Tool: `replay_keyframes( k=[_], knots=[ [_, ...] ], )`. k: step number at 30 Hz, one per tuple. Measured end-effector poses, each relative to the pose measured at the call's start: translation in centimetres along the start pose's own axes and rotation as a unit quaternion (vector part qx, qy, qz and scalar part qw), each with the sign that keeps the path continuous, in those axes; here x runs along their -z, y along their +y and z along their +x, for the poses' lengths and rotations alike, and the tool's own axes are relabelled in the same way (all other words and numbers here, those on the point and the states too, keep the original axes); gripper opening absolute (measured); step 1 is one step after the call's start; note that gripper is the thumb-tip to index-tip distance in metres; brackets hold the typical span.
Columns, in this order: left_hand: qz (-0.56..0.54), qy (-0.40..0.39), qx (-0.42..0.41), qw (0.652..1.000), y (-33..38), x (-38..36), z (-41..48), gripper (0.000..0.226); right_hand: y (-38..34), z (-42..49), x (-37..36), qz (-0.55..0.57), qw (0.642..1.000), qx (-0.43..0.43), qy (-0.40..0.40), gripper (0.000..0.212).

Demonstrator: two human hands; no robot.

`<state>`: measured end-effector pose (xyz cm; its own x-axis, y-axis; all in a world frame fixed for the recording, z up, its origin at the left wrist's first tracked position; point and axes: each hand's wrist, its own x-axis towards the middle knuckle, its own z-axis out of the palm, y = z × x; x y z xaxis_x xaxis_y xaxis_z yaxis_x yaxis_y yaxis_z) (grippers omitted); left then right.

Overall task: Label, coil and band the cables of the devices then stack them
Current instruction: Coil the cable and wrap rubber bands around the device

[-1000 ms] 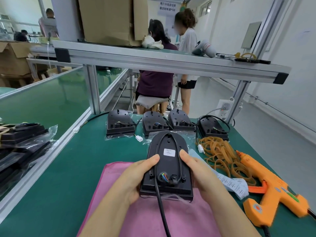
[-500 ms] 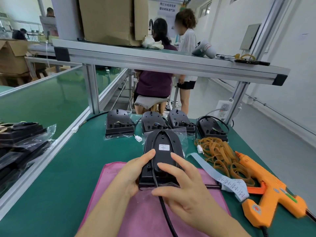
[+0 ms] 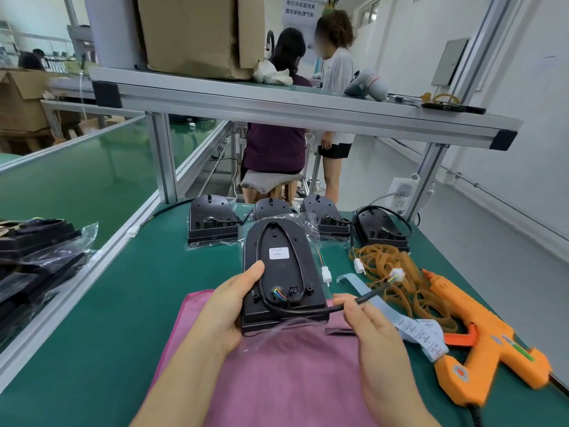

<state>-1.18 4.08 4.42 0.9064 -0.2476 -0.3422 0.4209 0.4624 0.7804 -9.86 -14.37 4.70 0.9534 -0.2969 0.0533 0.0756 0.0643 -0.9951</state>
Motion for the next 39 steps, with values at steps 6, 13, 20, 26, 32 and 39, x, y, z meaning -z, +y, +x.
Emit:
replay_keyframes(
  k=[6, 13, 20, 26, 32, 39],
  knots=[
    [0.026, 0.007, -0.046, 0.999, -0.6, 0.3, -0.3, 0.056, -0.8, 1.4, 0.5, -0.035, 0.998, -0.048, 0.022, 0.008],
    [0.081, -0.022, -0.078, 0.993, -1.4, 0.1, -1.0, 0.060, -1.4, 2.7, -0.1, -0.103, 0.994, 0.024, 0.015, 0.025],
    [0.086, -0.050, -0.062, 0.993, -1.7, -0.6, -1.6, 0.051, -1.2, 2.5, -1.1, -0.262, 0.951, 0.159, -0.028, 0.038],
    [0.086, -0.059, -0.054, 0.993, -2.2, -0.6, -2.1, 0.048, -0.5, 2.8, -1.2, -0.181, 0.978, 0.078, -0.071, 0.044],
    [0.080, -0.065, -0.047, 0.994, -2.1, -0.5, -2.4, 0.050, -0.5, 3.4, -1.0, 0.179, 0.955, -0.213, -0.101, 0.067],
    [0.114, -0.074, 0.005, 0.991, -2.1, 0.7, -2.4, 0.056, -0.1, 3.8, -0.8, 0.157, 0.944, -0.252, -0.142, 0.043]
  ],
)
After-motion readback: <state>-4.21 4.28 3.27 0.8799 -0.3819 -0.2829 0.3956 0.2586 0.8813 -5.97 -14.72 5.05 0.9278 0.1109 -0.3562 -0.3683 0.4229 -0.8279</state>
